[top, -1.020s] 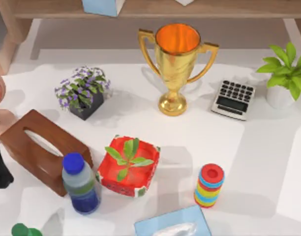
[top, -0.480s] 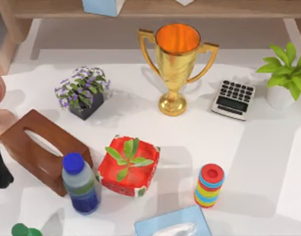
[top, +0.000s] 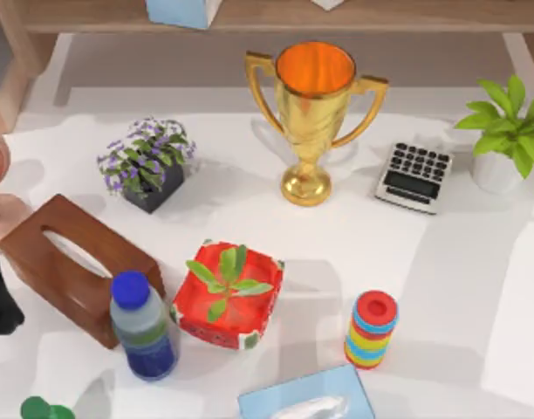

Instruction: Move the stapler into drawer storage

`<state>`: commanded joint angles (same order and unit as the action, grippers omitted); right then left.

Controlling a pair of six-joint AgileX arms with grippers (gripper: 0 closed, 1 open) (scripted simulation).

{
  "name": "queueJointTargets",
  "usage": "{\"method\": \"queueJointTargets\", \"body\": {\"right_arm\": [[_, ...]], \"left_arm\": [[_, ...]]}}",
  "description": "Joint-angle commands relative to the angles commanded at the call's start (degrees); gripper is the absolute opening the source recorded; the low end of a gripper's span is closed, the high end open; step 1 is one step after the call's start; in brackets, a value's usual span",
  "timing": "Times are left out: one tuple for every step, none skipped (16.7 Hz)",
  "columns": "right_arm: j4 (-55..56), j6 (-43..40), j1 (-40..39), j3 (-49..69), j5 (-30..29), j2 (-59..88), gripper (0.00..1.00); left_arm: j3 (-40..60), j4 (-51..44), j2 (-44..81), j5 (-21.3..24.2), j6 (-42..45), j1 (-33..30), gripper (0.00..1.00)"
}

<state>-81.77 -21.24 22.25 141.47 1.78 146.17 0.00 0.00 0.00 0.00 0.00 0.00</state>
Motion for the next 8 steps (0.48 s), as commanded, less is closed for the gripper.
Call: {"method": "queueJointTargets", "body": {"right_arm": [[1.87, -0.62, 0.10, -1.64, 0.65, -1.79, 1.00], [4.20, -1.35, 0.30, -3.57, 1.41, -3.82, 1.00], [6.99, -2.21, 0.59, -5.79, 2.29, -6.04, 1.00], [10.39, -3.22, 1.05, -8.35, 3.28, -8.45, 1.00], [14.33, -4.36, 1.72, -11.20, 4.36, -10.94, 1.00], [18.66, -5.63, 2.57, -14.26, 5.50, -13.45, 1.00], [23.38, -7.00, 3.62, -17.54, 6.68, -15.95, 1.00], [28.59, -8.55, 4.95, -21.10, 7.91, -18.38, 1.00]], "left_arm": [[0.00, 0.00, 0.00, 0.00, 0.00, 0.00, 1.00], [0.00, 0.00, 0.00, 0.00, 0.00, 0.00, 1.00], [0.00, 0.00, 0.00, 0.00, 0.00, 0.00, 1.00], [0.00, 0.00, 0.00, 0.00, 0.00, 0.00, 1.00], [0.00, 0.00, 0.00, 0.00, 0.00, 0.00, 1.00], [0.00, 0.00, 0.00, 0.00, 0.00, 0.00, 1.00], [0.00, 0.00, 0.00, 0.00, 0.00, 0.00, 1.00], [0.00, 0.00, 0.00, 0.00, 0.00, 0.00, 1.00]]}}
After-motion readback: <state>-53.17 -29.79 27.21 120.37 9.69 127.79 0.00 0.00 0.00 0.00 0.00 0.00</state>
